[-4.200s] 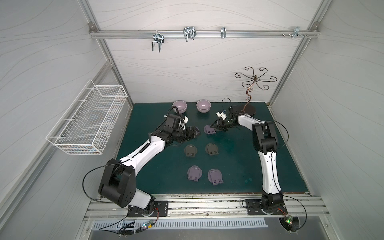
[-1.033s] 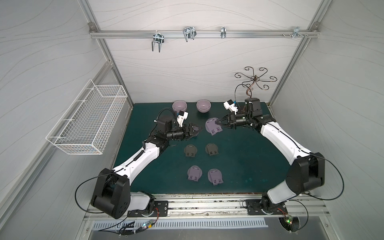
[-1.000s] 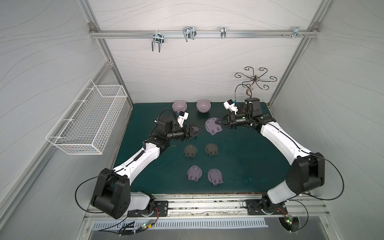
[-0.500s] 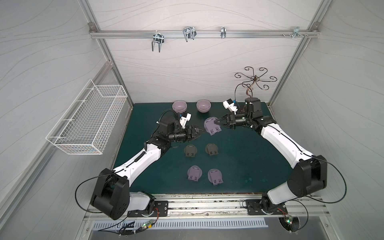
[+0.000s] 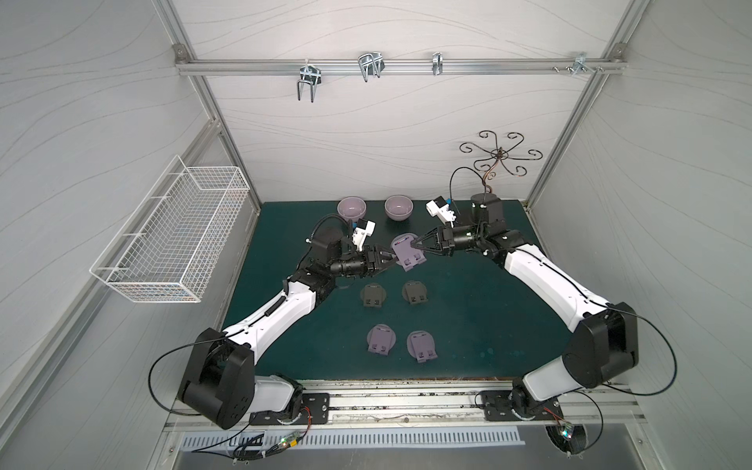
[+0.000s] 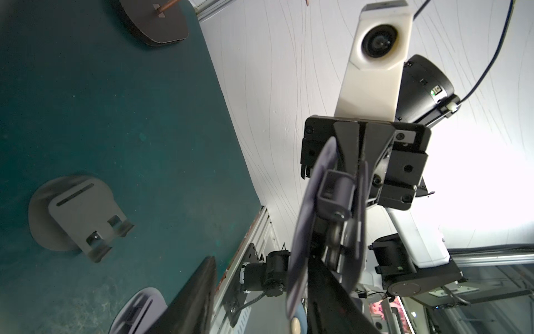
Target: Open the phone stand
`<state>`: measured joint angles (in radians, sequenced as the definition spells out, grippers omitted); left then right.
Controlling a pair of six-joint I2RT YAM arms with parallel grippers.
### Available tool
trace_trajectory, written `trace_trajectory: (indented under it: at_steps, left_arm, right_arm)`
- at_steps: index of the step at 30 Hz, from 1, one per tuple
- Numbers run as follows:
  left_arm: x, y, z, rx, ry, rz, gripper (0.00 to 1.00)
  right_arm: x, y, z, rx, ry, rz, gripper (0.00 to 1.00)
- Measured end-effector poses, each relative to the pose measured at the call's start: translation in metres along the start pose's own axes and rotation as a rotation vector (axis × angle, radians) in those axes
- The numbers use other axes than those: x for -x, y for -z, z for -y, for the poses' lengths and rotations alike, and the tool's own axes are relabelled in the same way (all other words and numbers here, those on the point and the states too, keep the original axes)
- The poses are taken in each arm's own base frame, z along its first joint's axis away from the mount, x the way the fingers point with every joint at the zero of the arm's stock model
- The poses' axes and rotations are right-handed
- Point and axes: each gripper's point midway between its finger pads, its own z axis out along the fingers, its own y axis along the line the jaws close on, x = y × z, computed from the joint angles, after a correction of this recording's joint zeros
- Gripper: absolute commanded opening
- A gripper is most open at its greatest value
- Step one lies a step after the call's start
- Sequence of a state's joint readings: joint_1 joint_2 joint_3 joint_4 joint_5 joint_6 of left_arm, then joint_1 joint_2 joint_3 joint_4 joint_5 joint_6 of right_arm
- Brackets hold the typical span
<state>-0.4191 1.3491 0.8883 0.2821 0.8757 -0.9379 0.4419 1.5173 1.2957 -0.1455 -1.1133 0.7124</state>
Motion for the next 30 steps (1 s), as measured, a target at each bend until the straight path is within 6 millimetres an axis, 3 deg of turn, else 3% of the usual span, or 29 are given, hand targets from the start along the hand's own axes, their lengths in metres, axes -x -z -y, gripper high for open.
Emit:
trace_trajectory:
  at_steps: [4,8,12,19,30]
  left_arm:
    - [0.0,0.0,0.002,-0.013,-0.006,-0.004,0.35]
    - [-0.001,0.0,0.007,-0.034,-0.015,-0.012,0.14]
    - [0.0,0.001,0.007,-0.045,0.0,-0.019,0.0]
    - [-0.004,0.001,0.004,-0.058,0.031,-0.058,0.0]
    - [-0.006,-0.01,-0.011,-0.048,0.228,-0.236,0.0]
  right_arm:
    - [-0.001,-0.001,0.002,0.001,-0.008,0.001,0.0]
    - [-0.003,-0.003,0.005,0.001,-0.013,0.0,0.0]
    - [-0.005,-0.003,0.012,-0.005,-0.021,0.003,0.0]
    - [-0.011,-0.003,0.019,-0.003,-0.028,-0.006,0.0]
    - [-0.014,-0.003,0.03,-0.11,-0.003,0.016,0.0]
